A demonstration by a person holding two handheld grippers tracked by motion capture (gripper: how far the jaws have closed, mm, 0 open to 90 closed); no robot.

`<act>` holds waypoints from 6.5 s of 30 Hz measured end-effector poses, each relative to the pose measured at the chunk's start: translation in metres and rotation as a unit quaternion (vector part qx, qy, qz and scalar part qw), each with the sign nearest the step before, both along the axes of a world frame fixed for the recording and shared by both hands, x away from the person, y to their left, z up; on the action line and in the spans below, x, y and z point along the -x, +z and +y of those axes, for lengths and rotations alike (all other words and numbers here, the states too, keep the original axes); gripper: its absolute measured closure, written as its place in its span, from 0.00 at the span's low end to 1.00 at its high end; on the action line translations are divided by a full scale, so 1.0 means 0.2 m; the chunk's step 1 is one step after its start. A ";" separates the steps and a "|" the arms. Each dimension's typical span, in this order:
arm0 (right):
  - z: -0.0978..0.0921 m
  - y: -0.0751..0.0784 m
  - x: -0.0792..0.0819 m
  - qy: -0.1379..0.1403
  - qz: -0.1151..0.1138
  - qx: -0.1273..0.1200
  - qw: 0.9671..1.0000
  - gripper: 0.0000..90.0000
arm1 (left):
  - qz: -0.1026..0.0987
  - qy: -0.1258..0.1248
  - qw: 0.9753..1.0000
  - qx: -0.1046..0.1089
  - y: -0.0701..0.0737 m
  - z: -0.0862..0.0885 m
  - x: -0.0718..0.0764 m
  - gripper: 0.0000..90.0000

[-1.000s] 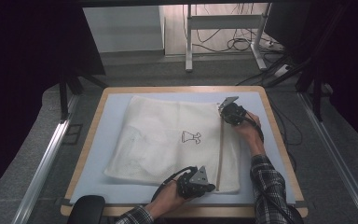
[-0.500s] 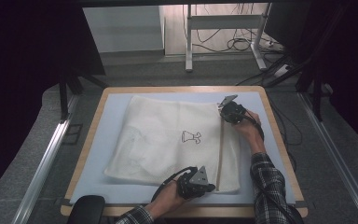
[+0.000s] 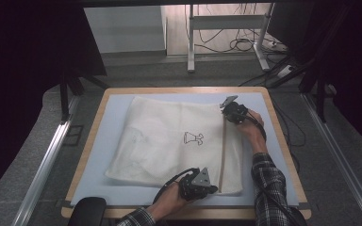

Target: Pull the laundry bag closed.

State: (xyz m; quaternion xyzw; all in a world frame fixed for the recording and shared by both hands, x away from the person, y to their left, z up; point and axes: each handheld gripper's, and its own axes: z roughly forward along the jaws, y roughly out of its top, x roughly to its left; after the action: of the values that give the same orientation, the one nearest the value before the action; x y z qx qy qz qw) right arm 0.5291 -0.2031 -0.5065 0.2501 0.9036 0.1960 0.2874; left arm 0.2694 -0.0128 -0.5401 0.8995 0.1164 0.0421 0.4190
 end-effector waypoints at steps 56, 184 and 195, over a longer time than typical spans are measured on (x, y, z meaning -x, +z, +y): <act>-0.06 -0.01 -0.05 -0.065 0.025 -0.141 0.988 0.62 | 0.029 0.036 0.999 0.027 0.02 0.03 -0.04 0.58; -0.02 0.15 0.93 0.036 0.050 -0.214 0.975 0.00 | -0.009 0.142 0.990 0.001 0.16 0.61 0.04 0.01; -0.08 0.15 1.03 0.033 0.043 -0.209 0.976 0.00 | -0.013 0.159 0.987 -0.001 0.17 0.67 0.05 0.01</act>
State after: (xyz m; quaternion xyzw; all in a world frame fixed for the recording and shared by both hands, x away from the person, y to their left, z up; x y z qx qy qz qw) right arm 0.3224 -0.2197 -0.4768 0.2825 0.8620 0.3788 0.1834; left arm 0.2591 0.1217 -0.5068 0.8694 0.2522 0.1199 0.4077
